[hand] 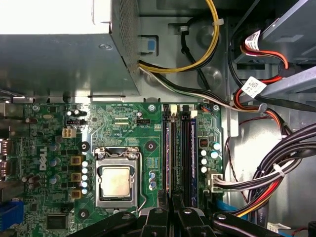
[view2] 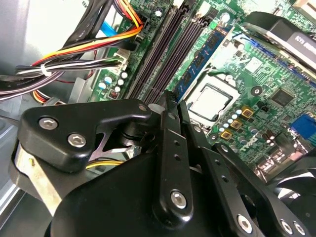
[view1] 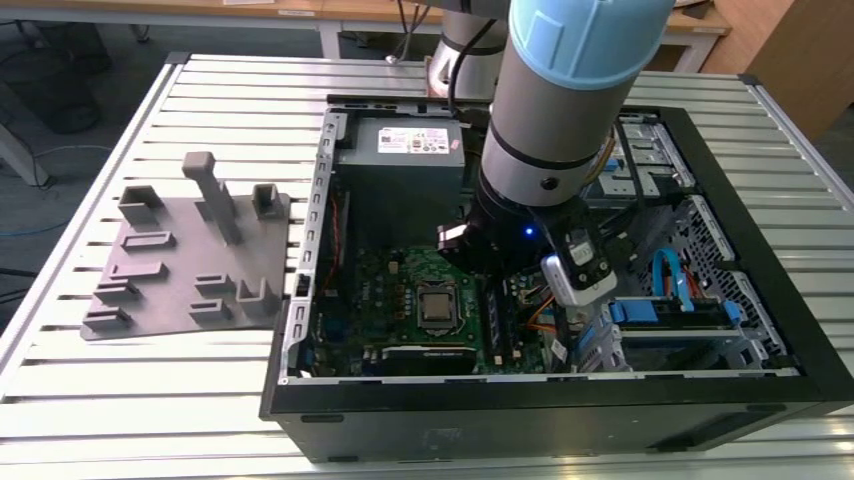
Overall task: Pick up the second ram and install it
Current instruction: 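Insert the second ram into the second slot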
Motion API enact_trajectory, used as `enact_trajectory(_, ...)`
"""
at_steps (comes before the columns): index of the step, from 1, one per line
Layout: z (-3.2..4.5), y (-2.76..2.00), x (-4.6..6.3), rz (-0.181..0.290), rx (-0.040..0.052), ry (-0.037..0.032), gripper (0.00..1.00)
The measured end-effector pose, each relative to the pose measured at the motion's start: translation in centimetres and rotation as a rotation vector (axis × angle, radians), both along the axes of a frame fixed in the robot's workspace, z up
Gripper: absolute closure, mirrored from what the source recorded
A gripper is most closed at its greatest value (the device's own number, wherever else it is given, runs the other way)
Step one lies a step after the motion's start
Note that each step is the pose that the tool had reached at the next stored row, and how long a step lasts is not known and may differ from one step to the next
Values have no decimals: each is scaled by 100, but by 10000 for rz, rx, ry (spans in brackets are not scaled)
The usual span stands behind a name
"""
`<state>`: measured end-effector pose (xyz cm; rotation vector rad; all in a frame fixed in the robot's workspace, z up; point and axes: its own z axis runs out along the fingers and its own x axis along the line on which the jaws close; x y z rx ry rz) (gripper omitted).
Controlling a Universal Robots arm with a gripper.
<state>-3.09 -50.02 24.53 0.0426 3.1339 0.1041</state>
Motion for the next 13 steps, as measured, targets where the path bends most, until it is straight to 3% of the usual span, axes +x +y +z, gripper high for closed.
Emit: enact_trajectory(13, -51, 0, 0, 0, 0, 0, 86)
